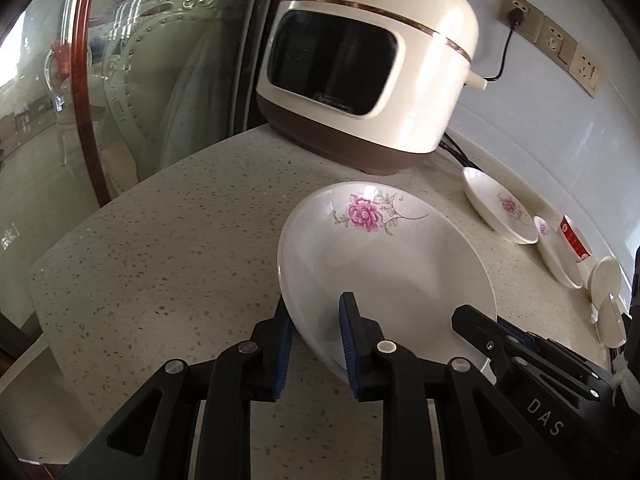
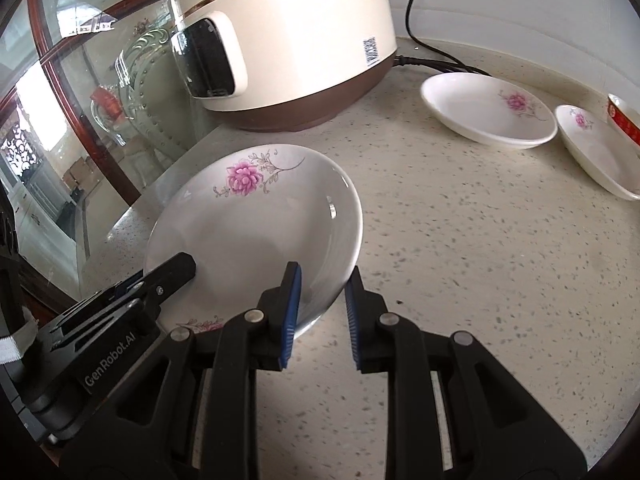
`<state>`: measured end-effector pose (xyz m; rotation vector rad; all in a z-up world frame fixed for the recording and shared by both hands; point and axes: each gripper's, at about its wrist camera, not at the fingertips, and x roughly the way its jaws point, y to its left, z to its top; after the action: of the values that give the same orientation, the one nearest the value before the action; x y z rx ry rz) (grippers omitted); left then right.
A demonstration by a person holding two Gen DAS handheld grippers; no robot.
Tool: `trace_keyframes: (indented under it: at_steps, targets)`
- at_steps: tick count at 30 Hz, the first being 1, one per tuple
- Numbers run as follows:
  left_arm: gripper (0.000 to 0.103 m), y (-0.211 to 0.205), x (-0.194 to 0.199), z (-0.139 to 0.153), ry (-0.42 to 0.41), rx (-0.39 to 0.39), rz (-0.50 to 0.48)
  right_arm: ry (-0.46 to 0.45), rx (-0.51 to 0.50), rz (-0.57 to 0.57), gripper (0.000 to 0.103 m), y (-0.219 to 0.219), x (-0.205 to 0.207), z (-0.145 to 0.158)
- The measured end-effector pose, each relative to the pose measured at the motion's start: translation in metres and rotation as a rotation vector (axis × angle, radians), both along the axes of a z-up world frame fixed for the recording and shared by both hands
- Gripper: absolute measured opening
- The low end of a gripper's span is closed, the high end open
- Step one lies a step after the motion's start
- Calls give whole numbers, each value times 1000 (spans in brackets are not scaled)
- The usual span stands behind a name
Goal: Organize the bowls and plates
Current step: 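Carry the plates toward the rice cooker and open both tools to set them down, then move both tools back toward the remaining flower plates by the wall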
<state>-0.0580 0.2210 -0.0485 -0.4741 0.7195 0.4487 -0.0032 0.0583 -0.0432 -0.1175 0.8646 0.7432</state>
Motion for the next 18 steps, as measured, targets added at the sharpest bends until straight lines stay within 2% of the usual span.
trace_keyframes:
  at_steps: [5, 10, 12, 18]
  targets:
    - [38, -7, 4, 0, 26, 49, 8, -4, -5, 20, 34, 7, -3, 0]
    - [57, -12, -1, 6, 40, 125, 49, 0, 0, -1, 37, 1, 1, 2]
    - [60, -14, -2, 10, 36, 144, 57, -4, 5, -14, 44, -3, 1, 4]
    - [63, -25, -2, 17, 42, 195, 63, -14, 14, -37, 46, -15, 0, 10]
